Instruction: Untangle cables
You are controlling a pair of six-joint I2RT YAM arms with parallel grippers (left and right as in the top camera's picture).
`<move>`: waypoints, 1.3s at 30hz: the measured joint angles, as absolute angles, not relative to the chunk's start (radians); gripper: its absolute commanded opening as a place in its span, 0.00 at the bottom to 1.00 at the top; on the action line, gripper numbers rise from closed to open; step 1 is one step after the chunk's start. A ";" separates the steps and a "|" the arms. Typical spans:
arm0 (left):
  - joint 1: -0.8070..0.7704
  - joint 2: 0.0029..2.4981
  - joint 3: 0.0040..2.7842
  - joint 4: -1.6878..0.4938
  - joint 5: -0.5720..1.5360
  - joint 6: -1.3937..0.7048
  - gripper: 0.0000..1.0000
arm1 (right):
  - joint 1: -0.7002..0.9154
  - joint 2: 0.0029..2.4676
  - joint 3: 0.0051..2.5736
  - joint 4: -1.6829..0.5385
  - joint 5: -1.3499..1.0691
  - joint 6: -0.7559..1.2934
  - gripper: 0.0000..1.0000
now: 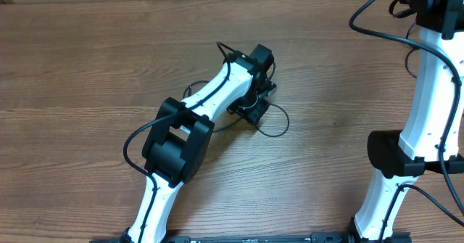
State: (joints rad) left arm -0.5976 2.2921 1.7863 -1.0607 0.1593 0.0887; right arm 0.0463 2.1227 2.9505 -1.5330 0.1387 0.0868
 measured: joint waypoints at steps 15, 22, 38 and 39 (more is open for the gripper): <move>-0.613 2.187 1.570 -0.834 0.233 0.054 0.05 | 0.046 2.123 2.951 -1.556 0.139 0.090 1.00; -0.612 2.244 1.733 -1.080 0.242 0.053 0.05 | 0.046 2.123 2.951 -1.557 0.139 0.092 1.00; -0.540 2.020 2.151 -1.217 0.337 0.053 0.04 | 0.046 2.123 2.947 -1.554 0.072 0.093 1.00; -0.532 2.004 2.164 -1.223 0.353 0.053 0.04 | 0.046 2.123 2.943 -1.551 0.059 0.091 1.00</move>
